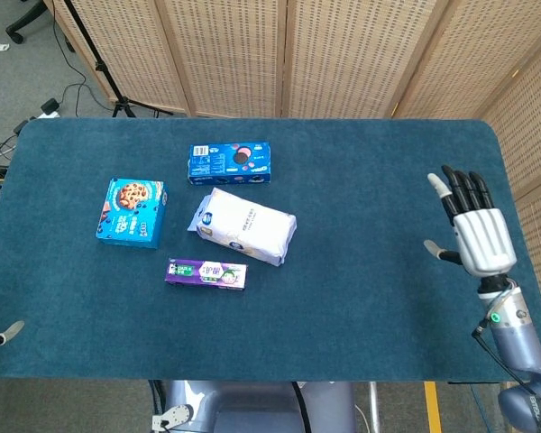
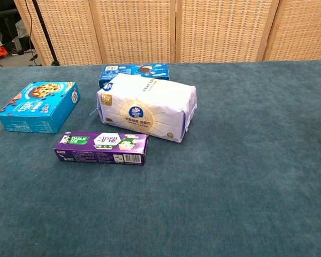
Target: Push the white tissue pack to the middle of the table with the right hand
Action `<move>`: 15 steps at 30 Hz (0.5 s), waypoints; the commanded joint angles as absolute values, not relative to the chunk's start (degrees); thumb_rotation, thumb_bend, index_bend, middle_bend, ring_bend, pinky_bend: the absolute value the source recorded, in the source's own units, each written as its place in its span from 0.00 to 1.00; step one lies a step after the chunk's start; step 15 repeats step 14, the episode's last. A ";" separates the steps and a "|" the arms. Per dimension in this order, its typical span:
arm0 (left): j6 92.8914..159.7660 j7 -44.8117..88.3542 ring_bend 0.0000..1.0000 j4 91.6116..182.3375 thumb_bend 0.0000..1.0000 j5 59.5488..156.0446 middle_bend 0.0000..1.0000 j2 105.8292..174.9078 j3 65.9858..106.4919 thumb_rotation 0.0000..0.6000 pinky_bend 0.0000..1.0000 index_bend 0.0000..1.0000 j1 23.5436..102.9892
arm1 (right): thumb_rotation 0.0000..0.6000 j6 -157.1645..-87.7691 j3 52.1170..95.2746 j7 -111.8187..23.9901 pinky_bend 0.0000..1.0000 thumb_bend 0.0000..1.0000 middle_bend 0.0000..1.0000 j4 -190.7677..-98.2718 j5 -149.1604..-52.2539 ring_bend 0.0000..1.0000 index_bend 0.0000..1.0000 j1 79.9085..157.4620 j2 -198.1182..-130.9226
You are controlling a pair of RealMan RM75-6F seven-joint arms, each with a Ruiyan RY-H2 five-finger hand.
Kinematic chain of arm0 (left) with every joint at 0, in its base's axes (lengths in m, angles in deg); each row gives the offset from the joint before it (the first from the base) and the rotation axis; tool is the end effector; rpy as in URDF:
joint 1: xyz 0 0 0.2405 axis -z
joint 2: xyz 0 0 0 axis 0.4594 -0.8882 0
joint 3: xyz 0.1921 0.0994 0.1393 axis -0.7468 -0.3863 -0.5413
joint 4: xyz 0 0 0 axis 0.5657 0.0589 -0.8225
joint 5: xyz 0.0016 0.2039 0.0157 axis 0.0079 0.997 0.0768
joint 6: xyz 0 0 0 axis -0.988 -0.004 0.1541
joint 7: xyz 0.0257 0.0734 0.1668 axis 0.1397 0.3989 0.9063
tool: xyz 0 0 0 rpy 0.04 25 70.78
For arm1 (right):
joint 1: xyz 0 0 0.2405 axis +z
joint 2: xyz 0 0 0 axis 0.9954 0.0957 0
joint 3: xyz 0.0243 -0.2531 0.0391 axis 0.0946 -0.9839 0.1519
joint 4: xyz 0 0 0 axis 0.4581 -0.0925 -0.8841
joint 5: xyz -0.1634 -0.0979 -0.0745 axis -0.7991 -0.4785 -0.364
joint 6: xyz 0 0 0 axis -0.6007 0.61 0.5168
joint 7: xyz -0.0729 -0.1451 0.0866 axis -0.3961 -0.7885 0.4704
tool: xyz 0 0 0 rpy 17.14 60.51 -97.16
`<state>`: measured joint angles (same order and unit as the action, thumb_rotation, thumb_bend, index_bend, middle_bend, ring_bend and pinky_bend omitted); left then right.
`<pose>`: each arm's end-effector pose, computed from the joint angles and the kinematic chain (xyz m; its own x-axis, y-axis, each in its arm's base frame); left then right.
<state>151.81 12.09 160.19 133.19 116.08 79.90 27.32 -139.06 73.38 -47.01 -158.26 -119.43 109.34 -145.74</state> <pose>-0.3151 0.1902 0.1980 0.2771 -0.0368 0.9601 0.9600 0.0530 -0.2751 -0.2256 -0.3437 0.1864 0.4187 0.2006 0.8857 -0.8587 -0.2301 0.4580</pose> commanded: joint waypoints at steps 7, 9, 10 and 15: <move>154.19 14.80 0.00 160.01 0.00 133.55 0.00 117.34 80.18 1.00 0.00 0.00 26.30 | 1.00 -150.46 67.64 -38.76 0.00 0.00 0.00 -159.62 -122.67 0.00 0.00 97.18 -145.59; 154.67 15.29 0.00 160.01 0.00 133.90 0.00 117.56 80.09 1.00 0.00 0.00 26.09 | 1.00 -152.30 66.99 -38.18 0.00 0.00 0.00 -160.59 -123.37 0.00 0.00 95.36 -145.72; 154.95 15.54 0.00 160.00 0.00 134.04 0.00 117.66 80.09 1.00 0.00 0.00 25.99 | 1.00 -153.08 66.85 -38.27 0.00 0.00 0.00 -160.83 -123.61 0.00 0.00 94.69 -145.90; 155.96 17.12 0.00 159.86 0.00 134.10 0.00 118.35 80.33 1.00 0.00 0.00 25.62 | 1.00 -154.08 67.10 -39.36 0.00 0.00 0.00 -158.40 -124.51 0.00 0.00 93.76 -147.60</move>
